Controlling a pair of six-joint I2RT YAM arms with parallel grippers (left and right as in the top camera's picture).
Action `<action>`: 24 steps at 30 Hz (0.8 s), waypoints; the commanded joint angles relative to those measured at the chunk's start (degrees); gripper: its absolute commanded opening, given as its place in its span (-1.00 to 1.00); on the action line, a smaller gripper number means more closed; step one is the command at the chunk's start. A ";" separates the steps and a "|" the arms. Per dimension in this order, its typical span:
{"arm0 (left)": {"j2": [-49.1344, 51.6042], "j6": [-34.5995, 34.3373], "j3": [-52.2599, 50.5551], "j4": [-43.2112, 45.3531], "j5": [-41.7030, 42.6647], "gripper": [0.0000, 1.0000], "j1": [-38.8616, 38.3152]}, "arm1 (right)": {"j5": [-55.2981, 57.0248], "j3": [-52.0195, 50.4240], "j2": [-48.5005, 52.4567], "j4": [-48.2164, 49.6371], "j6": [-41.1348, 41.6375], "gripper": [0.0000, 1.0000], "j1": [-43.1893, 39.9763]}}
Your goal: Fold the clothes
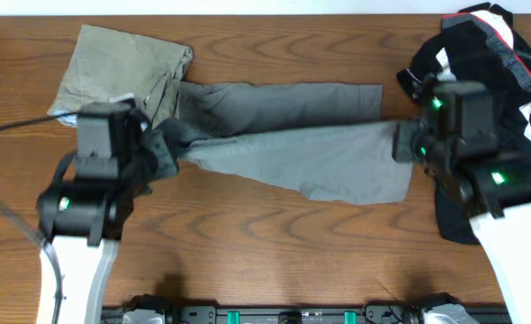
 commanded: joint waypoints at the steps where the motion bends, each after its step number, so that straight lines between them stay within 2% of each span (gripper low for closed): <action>1: 4.55 0.11 0.48 1.99 -6.05 -0.88 0.72 | 4.63 1.01 3.82 3.85 -2.32 -0.97 -1.51; 5: 11.32 0.09 0.48 7.06 -7.96 -0.88 0.72 | 4.61 1.01 9.27 12.07 -4.07 -0.97 -2.56; 14: 24.85 0.02 0.48 24.52 -11.19 -0.88 0.72 | 0.81 1.01 22.91 27.76 -8.79 -0.97 -5.03; 24: 35.65 -0.13 0.48 38.53 -11.17 -0.88 0.72 | 0.52 1.01 36.33 45.07 -8.94 -0.98 -5.05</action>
